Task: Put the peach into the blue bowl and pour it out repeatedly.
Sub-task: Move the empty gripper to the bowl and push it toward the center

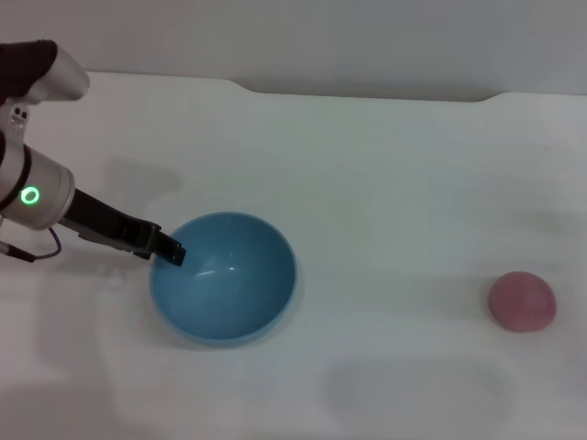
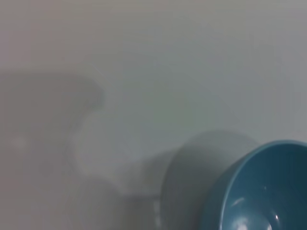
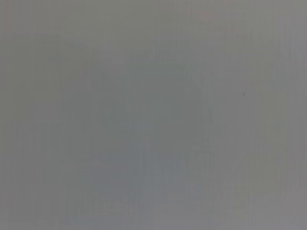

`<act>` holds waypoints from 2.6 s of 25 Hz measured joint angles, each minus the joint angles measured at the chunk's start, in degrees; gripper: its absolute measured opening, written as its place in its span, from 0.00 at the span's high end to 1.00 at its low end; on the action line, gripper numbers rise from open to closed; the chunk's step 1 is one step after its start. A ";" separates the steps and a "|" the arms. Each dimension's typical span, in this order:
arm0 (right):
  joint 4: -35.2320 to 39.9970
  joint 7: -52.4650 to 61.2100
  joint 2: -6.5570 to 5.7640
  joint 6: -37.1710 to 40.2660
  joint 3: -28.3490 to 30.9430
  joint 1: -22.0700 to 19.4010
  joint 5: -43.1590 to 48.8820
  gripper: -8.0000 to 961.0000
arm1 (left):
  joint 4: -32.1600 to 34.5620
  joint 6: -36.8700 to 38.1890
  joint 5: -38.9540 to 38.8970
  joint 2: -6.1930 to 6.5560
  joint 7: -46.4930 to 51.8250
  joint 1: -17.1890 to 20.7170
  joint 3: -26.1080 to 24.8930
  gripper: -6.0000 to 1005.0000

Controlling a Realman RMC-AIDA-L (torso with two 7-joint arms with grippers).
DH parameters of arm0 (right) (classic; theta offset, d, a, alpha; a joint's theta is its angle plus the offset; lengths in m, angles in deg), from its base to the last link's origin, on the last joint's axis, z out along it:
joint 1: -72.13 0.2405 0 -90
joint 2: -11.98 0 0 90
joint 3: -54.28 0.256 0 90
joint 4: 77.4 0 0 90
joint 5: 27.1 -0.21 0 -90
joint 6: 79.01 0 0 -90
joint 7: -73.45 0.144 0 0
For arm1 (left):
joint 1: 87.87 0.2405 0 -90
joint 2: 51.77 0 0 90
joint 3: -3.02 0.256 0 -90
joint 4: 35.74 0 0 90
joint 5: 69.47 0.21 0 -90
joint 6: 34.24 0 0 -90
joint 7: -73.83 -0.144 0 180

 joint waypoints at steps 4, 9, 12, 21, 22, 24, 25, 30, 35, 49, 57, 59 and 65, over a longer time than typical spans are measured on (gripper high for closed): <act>0.00 0.00 0.00 0.11 0.10 0.00 0.00 0.29 | -1.45 -0.02 0.00 0.14 -0.06 -0.21 0.87 0.50; 0.00 0.00 0.00 0.21 0.16 0.04 0.00 0.29 | -1.85 0.00 0.00 0.10 -0.47 -0.28 1.20 0.50; 0.00 0.00 0.00 0.22 0.03 0.12 0.00 0.29 | -3.44 -0.43 -0.01 -0.05 -0.63 -0.82 1.22 0.50; -0.32 0.18 0.11 0.22 0.02 -0.32 0.00 0.29 | -7.59 -3.52 -0.01 -0.18 -0.70 -2.53 3.48 0.50; -0.32 0.18 0.11 0.22 0.02 -0.32 0.00 0.29 | -7.59 -3.52 -0.01 -0.18 -0.70 -2.53 3.48 0.50; -0.44 0.29 0.15 0.22 0.01 -0.34 0.00 0.29 | -7.60 -3.76 0.00 -0.26 -0.68 -2.60 4.11 0.50; -0.62 0.35 0.16 0.22 0.00 -0.35 0.00 0.29 | -7.61 -3.80 0.00 -0.30 -0.51 -2.66 5.17 0.50; -0.90 0.36 0.21 0.22 0.00 -0.35 0.00 0.29 | -7.61 -4.10 0.00 -0.30 -0.72 -2.72 8.01 0.51; -1.91 0.38 0.28 0.32 0.06 0.00 0.00 0.29 | -7.56 -4.57 0.00 -0.27 -0.79 -2.96 9.30 0.60; -0.15 44.48 -0.34 -3.53 -2.33 3.43 7.30 0.29 | -7.44 -5.52 -0.01 -0.04 -0.65 -3.18 8.72 1.00; 16.11 83.65 -0.62 -2.62 -8.75 4.58 29.96 0.29 | -7.14 -6.08 -0.01 -0.06 -0.35 -3.25 8.68 1.00; 23.06 94.20 -0.67 -0.34 -13.49 4.73 36.52 0.29 | -7.14 -6.35 0.00 -0.06 -0.23 -3.25 8.67 1.00; 41.97 113.79 -0.70 8.02 -22.90 5.20 52.29 0.29 | -7.08 -6.78 -0.01 -0.16 -0.51 -3.48 8.67 1.00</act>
